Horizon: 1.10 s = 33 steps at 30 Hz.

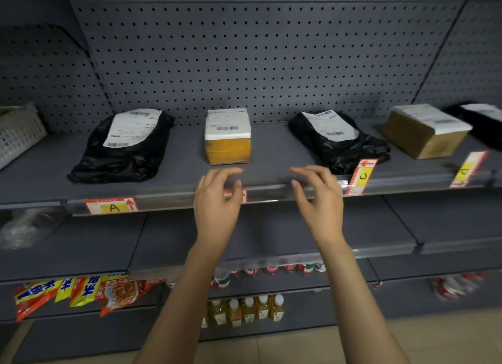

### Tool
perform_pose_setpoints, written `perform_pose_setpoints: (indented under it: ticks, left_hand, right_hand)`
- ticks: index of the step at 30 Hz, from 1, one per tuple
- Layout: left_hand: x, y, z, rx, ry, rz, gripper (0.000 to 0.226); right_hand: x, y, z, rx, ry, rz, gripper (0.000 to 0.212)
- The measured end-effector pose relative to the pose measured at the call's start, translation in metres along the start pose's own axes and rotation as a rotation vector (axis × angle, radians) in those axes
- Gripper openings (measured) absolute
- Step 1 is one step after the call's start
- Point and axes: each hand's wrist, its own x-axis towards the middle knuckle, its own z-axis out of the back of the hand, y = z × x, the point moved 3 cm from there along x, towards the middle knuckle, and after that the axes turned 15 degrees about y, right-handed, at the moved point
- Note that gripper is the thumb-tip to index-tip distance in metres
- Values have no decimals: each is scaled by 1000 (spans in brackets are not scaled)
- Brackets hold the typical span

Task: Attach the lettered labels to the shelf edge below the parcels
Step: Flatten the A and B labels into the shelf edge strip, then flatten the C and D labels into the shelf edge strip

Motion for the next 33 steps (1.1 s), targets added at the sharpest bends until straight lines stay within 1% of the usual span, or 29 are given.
perform_pose_setpoints:
  ticks: [2,4,7,9,11,15,16,18,22,24,27,29,33]
  left_hand:
    - [6,-17,-26,-43,86,-28,23]
    - [10,-33,-57,-73,162,-56,25]
    - [13,-55,-100,-72,222,-61,25]
    - [15,-72,-124,-59,223,-66,25]
    - [15,-87,-143,-50,219,-63,26]
    - [16,-102,-170,-21,186,-11,27]
    - [16,-105,-175,-16,166,5,27]
    - [15,-112,-185,-7,122,31,25]
    - [10,-120,-201,1,21,74,24]
    - [9,-123,-208,25,-5,92,25]
    - [9,-130,-213,48,16,92,27]
    - [9,-132,-213,56,24,93,27]
    - [8,-126,-204,91,36,94,29]
  right_hand:
    - [2,-17,23,-146,-71,-29,28]
    - [4,-35,44,-261,-108,-76,35]
    - [7,-60,68,-340,-78,-100,46]
    - [11,-77,80,-384,-24,-98,46]
    - [18,-92,91,-347,24,-76,41]
    - [27,-116,111,-110,39,-9,15]
    - [28,-121,116,-48,44,-6,12]
    - [29,-132,123,58,82,-13,10]
    - [27,-152,129,157,176,-50,8]
    - [30,-157,132,152,229,-44,7]
    - [35,-169,140,96,284,-54,8]
    - [36,-180,145,44,271,-75,9]
    - [29,-177,134,-55,248,-12,12]
